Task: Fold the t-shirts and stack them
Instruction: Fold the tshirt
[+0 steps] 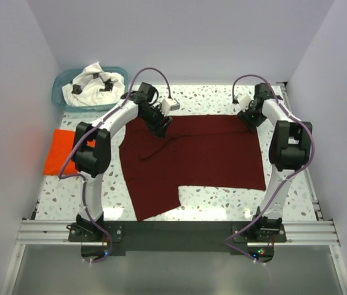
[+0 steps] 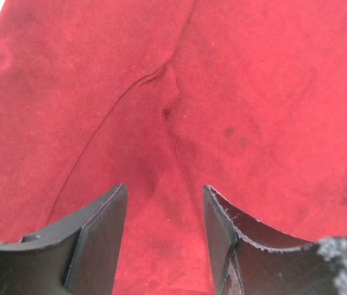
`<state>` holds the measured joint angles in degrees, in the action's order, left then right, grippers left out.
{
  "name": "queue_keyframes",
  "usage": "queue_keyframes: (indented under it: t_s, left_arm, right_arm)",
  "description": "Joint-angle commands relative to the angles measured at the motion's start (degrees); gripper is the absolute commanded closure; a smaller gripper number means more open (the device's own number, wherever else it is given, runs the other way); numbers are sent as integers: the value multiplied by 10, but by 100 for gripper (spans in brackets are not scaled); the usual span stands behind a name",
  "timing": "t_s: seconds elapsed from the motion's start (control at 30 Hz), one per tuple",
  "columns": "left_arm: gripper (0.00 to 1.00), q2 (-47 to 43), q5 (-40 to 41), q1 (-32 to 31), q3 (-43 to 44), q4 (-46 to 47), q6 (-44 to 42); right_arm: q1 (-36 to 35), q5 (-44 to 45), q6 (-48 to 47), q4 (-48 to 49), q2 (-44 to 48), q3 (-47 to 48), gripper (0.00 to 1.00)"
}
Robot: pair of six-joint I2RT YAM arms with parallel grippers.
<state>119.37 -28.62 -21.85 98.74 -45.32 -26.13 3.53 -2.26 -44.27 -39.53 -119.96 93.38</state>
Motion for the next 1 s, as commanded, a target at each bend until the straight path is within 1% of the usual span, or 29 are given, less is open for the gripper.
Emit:
queue_keyframes:
  t_s: [0.0, 0.07, 0.2, 0.27, 0.33, 0.47, 0.53, 0.63, 0.67, 0.7, 0.73, 0.83, 0.87, 0.97]
  left_arm:
    - [43, 10, 29, -24, 6, 18, -2]
    - [43, 19, 42, -33, 8, 33, -3]
    - [43, 39, 72, -56, 22, 38, -6]
    - [44, 44, 78, -62, 28, 44, -8]
    - [44, 51, 89, -69, 30, 49, -8]
    - [45, 65, 105, -72, 37, 57, -9]
    - [46, 70, 111, -74, 42, 55, -12]
    - [57, 77, 125, -74, 46, 63, -7]
    - [68, 80, 130, -74, 49, 63, -7]
    - [74, 79, 138, -74, 51, 63, -5]
    - [85, 78, 142, -73, 53, 66, 0]
    - [98, 68, 137, -69, 55, 67, 5]
    - [100, 64, 135, -66, 56, 67, 6]
    - [100, 61, 126, -56, 62, 66, 14]
  right_arm:
    - [-11, 21, 1, 47, -14, 14, 53]
    - [-15, 31, -7, 53, -16, 15, 55]
    - [-22, 43, -25, 67, -25, 18, 64]
    - [-22, 45, -30, 67, -29, 27, 65]
    - [-23, 45, -32, 67, -35, 38, 68]
    - [-23, 42, -35, 65, -43, 55, 69]
    - [-23, 37, -37, 43, -46, 72, 67]
    - [-21, 24, -38, 17, -34, 84, 61]
    - [-20, 24, -45, 12, -28, 84, 59]
    - [-19, 24, -52, 3, -23, 84, 56]
    - [-16, 24, -59, -12, -11, 82, 56]
    - [-4, -5, -78, -46, 7, 81, 55]
    - [-1, -9, -88, -54, 10, 80, 55]
    - [3, -24, -114, -85, 17, 73, 55]
